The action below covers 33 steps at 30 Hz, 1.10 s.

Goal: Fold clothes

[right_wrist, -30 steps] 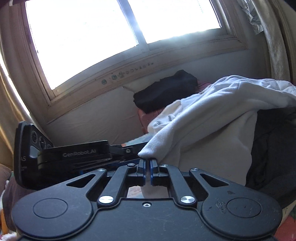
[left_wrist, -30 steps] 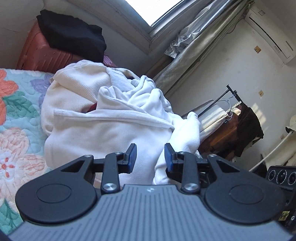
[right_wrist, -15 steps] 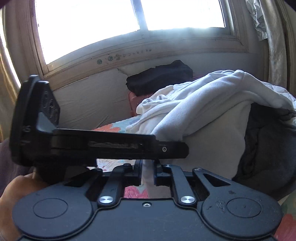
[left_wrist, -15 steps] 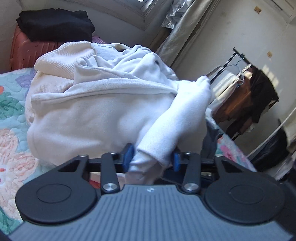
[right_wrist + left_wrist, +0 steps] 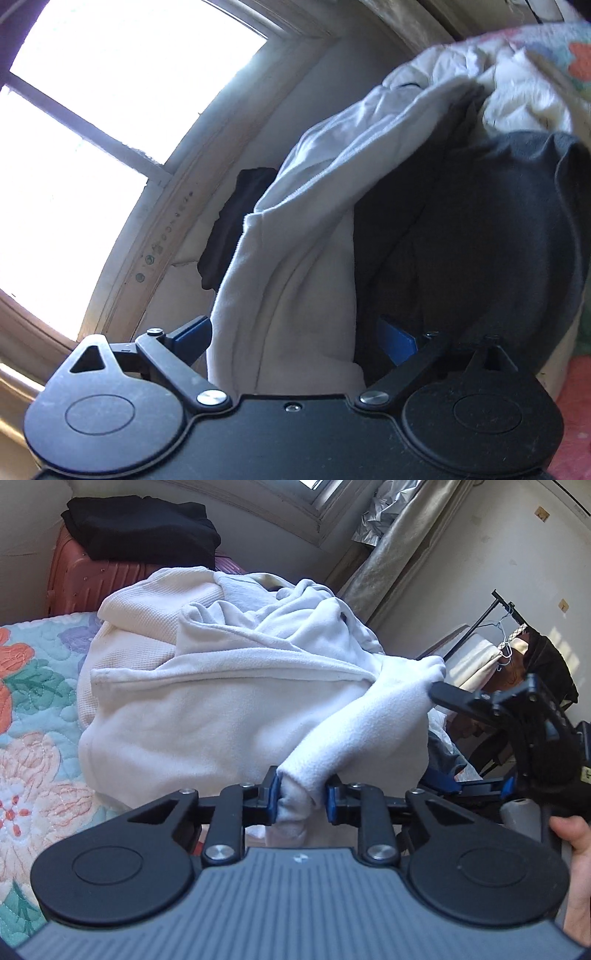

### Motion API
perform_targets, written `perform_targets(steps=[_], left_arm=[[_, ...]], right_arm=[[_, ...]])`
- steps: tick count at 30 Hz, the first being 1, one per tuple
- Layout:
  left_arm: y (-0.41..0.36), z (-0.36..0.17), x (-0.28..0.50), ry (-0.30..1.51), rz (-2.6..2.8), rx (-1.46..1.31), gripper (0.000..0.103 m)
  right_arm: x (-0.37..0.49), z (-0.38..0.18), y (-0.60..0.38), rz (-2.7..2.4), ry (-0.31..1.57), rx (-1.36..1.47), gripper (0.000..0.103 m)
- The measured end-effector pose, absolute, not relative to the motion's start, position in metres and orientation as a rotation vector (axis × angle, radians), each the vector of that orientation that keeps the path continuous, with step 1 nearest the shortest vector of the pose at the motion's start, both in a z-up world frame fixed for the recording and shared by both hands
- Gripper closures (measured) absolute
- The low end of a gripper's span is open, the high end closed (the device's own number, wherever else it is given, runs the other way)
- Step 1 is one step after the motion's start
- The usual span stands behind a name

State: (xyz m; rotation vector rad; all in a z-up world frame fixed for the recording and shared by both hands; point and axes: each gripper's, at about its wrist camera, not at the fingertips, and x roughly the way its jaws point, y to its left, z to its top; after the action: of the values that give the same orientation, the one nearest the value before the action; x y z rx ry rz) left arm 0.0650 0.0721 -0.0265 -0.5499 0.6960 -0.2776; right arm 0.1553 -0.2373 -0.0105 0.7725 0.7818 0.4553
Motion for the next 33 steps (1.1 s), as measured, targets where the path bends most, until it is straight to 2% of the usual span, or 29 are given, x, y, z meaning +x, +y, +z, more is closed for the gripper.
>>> perform_targets(steps=[3,5,7,8,10,12,15,17,19,21,23,25,26,27,29,33], left_arm=[[0.079,-0.031,0.064,0.704,-0.289,-0.597,0.073],[0.092,-0.036,0.065,0.703,-0.304,-0.676,0.061],[0.106,-0.043,0.066,0.694,-0.292,-0.744,0.053],[0.109,-0.043,0.067,0.695,-0.283,-0.742,0.044],[0.108,-0.040,0.070,0.695,-0.241,-0.694,0.032],[0.104,-0.036,0.074,0.709,-0.221,-0.677,0.032],[0.098,-0.036,0.078,0.710,-0.241,-0.674,0.032],[0.097,-0.040,0.080,0.701,-0.248,-0.666,0.032],[0.100,-0.048,0.082,0.690,-0.273,-0.692,0.030],[0.102,-0.053,0.085,0.681,-0.294,-0.713,0.030],[0.102,-0.057,0.088,0.674,-0.310,-0.725,0.027],[0.101,-0.058,0.088,0.658,-0.313,-0.741,0.029],[0.098,-0.054,0.086,0.641,-0.326,-0.722,0.037],[0.095,-0.050,0.084,0.623,-0.340,-0.703,0.040],[0.085,-0.040,0.078,0.584,-0.369,-0.624,0.047],[0.067,-0.027,0.069,0.548,-0.449,-0.578,0.054]], right_arm=[[0.168,-0.009,-0.212,0.448,0.770,0.715,0.005],[0.167,0.001,-0.192,0.422,0.723,0.603,0.009],[0.159,0.015,-0.172,0.422,0.663,0.456,0.035],[0.154,0.023,-0.162,0.425,0.630,0.380,0.041],[0.141,0.037,-0.144,0.467,0.573,0.248,0.055],[0.128,0.048,-0.131,0.553,0.538,0.155,0.059],[0.124,0.051,-0.118,0.591,0.533,0.036,0.058],[0.134,0.045,-0.121,0.549,0.558,0.057,0.051],[0.145,0.038,-0.128,0.513,0.588,0.103,0.036],[0.154,0.028,-0.128,0.470,0.602,0.108,0.027],[0.153,0.020,-0.122,0.444,0.613,0.093,0.026],[0.142,0.023,-0.112,0.438,0.590,0.054,0.050],[0.135,0.026,-0.110,0.442,0.577,0.045,0.055],[0.128,0.029,-0.108,0.447,0.565,0.035,0.059],[0.118,0.037,-0.116,0.449,0.556,0.068,0.062],[0.096,0.049,-0.141,0.448,0.539,0.128,0.063]])
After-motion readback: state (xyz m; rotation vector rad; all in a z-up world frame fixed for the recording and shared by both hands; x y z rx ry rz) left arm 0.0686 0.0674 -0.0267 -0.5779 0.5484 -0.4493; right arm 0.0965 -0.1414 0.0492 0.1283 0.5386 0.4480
